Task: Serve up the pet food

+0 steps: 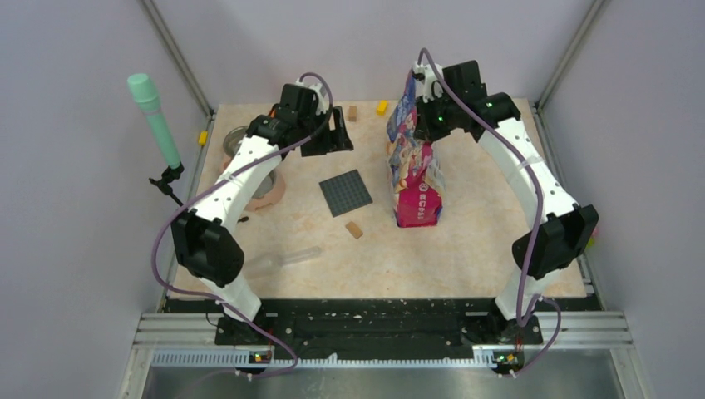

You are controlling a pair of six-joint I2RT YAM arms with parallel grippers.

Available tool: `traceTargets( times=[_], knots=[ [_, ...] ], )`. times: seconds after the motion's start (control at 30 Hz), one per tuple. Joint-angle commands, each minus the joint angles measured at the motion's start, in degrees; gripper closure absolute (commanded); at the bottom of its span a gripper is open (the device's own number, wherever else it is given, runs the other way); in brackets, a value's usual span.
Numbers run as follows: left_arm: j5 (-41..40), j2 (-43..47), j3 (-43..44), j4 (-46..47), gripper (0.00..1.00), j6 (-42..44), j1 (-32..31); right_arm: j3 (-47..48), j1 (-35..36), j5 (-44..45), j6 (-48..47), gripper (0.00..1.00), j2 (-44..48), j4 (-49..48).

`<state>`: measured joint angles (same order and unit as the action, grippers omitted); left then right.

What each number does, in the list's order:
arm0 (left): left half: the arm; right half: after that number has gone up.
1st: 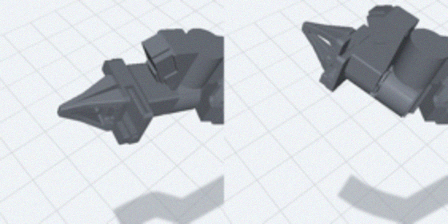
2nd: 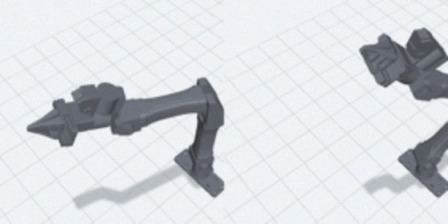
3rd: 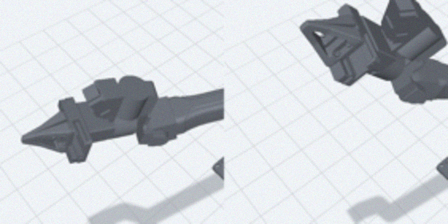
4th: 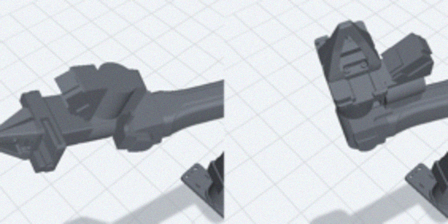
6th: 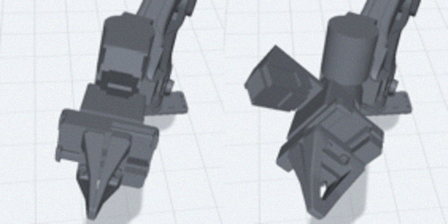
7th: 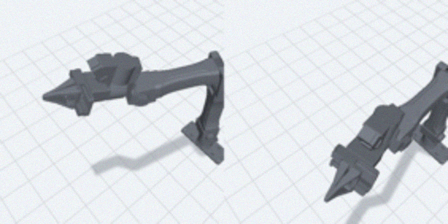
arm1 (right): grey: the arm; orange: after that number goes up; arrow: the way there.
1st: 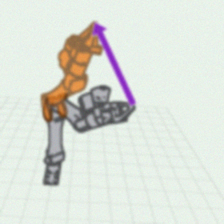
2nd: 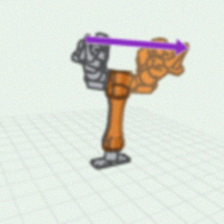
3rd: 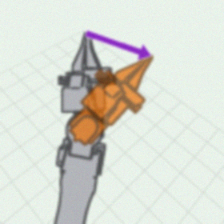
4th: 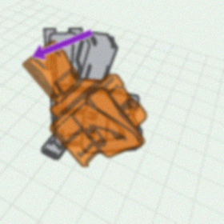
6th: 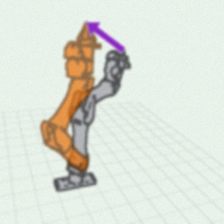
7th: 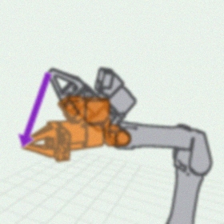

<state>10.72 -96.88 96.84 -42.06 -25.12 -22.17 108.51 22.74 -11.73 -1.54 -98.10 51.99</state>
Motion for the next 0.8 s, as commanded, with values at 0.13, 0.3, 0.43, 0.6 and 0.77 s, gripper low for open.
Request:
traceTargets(
  times=[0.13, 0.3, 0.43, 0.6, 0.77],
  knots=[
    [2.6, 1.1, -0.1, 4.2, 0.20, -3.4, -0.1, 4.5, 0.9, -8.0, -3.0, 1.00, 1.6, -7.4],
    [2.7, 0.1, 0.8, 3.5, 0.20, -3.4, -0.1, 3.6, 0.9, -3.7, -2.3, 1.00, 0.1, -8.2],
    [1.7, 0.2, 1.6, 2.8, 0.19, -3.5, -0.1, 8.4, 0.9, -0.7, -0.7, 0.52, -1.9, -4.5],
    [0.1, 0.8, 2.4, 1.3, 0.16, -1.8, -0.1, 15.2, 0.8, 3.3, 3.2, 0.11, -1.1, -1.4],
    [-1.0, 1.5, 2.7, -0.3, 0.15, -0.4, -0.1, 18.4, 0.8, 5.8, 6.4, 0.09, 1.1, 0.9]
  ],
)
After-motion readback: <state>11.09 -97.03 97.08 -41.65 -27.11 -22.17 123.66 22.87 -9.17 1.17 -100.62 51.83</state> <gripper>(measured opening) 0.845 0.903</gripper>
